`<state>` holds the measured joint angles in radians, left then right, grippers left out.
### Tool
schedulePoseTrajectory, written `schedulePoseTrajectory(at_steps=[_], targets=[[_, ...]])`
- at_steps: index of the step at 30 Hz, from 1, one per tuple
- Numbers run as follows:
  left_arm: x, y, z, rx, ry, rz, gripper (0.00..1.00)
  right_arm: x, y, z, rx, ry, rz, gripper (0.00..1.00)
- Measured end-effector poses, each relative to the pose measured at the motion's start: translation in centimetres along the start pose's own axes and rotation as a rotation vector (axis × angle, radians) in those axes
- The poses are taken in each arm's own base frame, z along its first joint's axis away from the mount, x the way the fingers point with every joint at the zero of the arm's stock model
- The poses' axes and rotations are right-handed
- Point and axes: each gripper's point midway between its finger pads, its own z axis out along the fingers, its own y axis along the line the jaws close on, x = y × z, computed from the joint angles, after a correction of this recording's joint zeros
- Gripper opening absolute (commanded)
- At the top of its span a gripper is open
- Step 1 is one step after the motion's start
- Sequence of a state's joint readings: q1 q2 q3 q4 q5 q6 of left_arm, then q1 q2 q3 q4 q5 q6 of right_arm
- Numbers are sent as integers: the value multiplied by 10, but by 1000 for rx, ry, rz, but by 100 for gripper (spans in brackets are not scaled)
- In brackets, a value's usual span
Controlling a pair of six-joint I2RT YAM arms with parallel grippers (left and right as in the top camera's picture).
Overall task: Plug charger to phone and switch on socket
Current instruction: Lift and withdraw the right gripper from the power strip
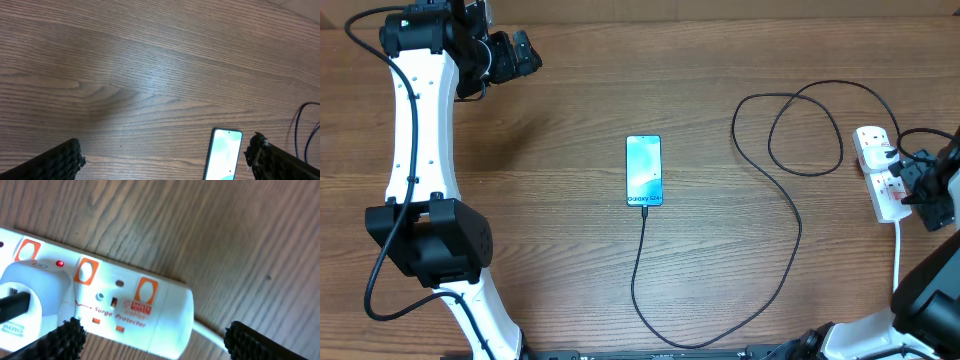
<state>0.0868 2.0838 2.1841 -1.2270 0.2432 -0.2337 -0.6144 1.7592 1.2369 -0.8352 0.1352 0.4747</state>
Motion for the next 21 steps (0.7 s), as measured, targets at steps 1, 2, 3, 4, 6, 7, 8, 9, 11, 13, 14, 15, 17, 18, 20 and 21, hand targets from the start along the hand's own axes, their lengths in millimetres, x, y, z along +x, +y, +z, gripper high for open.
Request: schedulePoseTrajectory(at_steps=[1,2,3,4,6,7,8,9,11,13,14,15,17,18,20,21], targets=[[0,0,0,0,0,0,100,2,-1,-2,3,5,11,91],[0,0,0,0,0,0,100,3,-2,-3,5,9,20,90],[0,0,0,0,0,0,100,4,-3,-4,8,13,29,90],[0,0,0,0,0,0,100,6,-4,-5,11,18,39,91],[0,0,0,0,0,0,100,9,-6,-7,18,29,56,91],[0,0,0,0,0,0,100,10,-7,-7,22,35,64,91],[0,0,0,0,0,0,100,12,-8,-7,26,43,69,91],[0,0,0,0,0,0,100,14,-8,-8,30,48,74,91],[0,0,0,0,0,0,100,16,-7,-8,32,53,75,90],[0,0,0,0,0,0,100,20,-3,-8,30,57,68,91],[0,0,0,0,0,0,100,23,1,-9,29,59,56,91],[0,0,0,0,0,0,100,26,4,-9,26,63,44,91],[0,0,0,0,0,0,100,36,14,-8,22,68,7,91],[0,0,0,0,0,0,100,42,18,-7,21,74,-14,91],[0,0,0,0,0,0,100,56,27,-6,26,81,-62,91],[0,0,0,0,0,0,100,60,30,-6,28,83,-79,91]])
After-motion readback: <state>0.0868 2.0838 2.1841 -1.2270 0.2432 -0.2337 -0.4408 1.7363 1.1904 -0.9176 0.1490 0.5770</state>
